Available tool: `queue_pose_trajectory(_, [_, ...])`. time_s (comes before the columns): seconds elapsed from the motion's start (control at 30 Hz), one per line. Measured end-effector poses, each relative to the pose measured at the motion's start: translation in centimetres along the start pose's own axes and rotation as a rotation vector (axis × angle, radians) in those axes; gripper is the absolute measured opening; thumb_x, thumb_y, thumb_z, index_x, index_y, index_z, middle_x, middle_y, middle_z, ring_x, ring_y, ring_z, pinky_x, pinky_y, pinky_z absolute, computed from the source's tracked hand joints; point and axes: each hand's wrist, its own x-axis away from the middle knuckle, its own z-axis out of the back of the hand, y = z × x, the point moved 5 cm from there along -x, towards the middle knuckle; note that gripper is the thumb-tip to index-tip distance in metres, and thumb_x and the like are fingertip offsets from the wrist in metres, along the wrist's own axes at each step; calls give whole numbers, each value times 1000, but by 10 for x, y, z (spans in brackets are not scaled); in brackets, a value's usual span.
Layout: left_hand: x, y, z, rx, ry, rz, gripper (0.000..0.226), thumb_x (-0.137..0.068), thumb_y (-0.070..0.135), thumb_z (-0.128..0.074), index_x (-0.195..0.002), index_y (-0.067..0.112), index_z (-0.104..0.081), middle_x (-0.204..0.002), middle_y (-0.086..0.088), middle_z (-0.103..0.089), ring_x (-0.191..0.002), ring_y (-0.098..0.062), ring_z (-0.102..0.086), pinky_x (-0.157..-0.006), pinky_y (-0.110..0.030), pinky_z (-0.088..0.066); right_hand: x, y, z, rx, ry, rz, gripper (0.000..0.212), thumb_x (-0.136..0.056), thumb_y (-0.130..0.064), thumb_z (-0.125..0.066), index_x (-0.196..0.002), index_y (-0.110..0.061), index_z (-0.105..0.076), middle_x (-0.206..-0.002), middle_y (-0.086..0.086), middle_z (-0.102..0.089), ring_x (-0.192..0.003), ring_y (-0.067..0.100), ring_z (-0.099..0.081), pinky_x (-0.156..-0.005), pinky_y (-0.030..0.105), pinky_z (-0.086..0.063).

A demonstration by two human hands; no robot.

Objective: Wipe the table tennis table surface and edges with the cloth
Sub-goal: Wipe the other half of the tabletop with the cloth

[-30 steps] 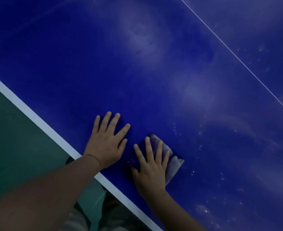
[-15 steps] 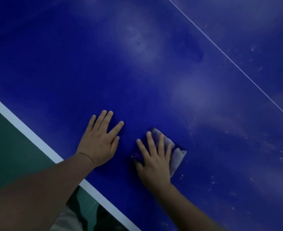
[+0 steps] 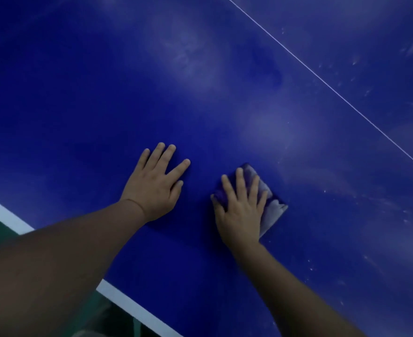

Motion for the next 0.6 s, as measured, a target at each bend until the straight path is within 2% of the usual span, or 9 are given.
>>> queue_pose_trajectory(0.07, [-14, -2, 4, -17, -4, -33, 61, -101, 51, -13, -160, 35, -12, -169, -9, -2, -155, -28, 6, -126, -47, 3, -8, -15, -1, -18, -8, 43, 64, -95, -65, -26, -153, -37, -34, -168, -6, -12, -155, 29, 4, -120, 58, 1])
queue_pose_trajectory(0.2, [-41, -2, 12, -50, -6, -104, 62, -100, 51, -13, -160, 35, -12, -169, -9, -3, -155, -28, 5, -126, -48, 1, -89, -27, 18, -73, -4, 95, 64, -96, -67, -23, -153, -39, -33, -168, -10, -10, -155, 26, 5, -122, 57, 0])
queue_pose_trajectory(0.3, [-63, 0, 16, -51, -7, -146, 61, -100, 51, -13, -160, 36, -13, -169, -8, -3, -155, -29, 4, -126, -49, 1, -136, -4, 32, -97, 43, -25, 60, -99, -63, -29, -153, -38, -33, -167, -12, -10, -155, 23, 3, -123, 55, 1])
queue_pose_trajectory(0.4, [-83, 3, 20, -53, 1, -186, 62, -100, 52, -14, -159, 36, -15, -169, -9, -6, -155, -31, 2, -125, -51, -1, -126, 24, 32, -144, 101, -243, 59, -100, -62, -28, -154, -38, -33, -167, -13, -8, -155, 22, 4, -123, 52, 3])
queue_pose_trajectory(0.47, [-96, 6, 22, -32, 5, -190, 61, -100, 52, -15, -159, 36, -17, -169, -9, -7, -155, -31, 1, -125, -52, -1, -106, 26, 27, -166, 85, -348, 61, -98, -64, -25, -154, -40, -31, -168, -14, -5, -154, 23, 5, -123, 53, 4])
queue_pose_trajectory(0.53, [-109, 10, 24, -6, 17, -160, 60, -101, 50, -17, -159, 36, -17, -169, -7, -7, -155, -30, 1, -125, -52, -1, -88, 11, 22, -153, 61, -337, 64, -95, -66, -23, -154, -41, -30, -168, -13, -3, -154, 23, 9, -122, 55, 5])
queue_pose_trajectory(0.6, [-120, 19, 26, 15, 40, -101, 59, -101, 49, -16, -158, 36, -18, -169, -7, -7, -155, -31, 1, -124, -54, -1, -82, -7, 19, -145, 39, -248, 66, -93, -67, -19, -154, -42, -29, -168, -14, -4, -154, 21, 13, -122, 54, 8])
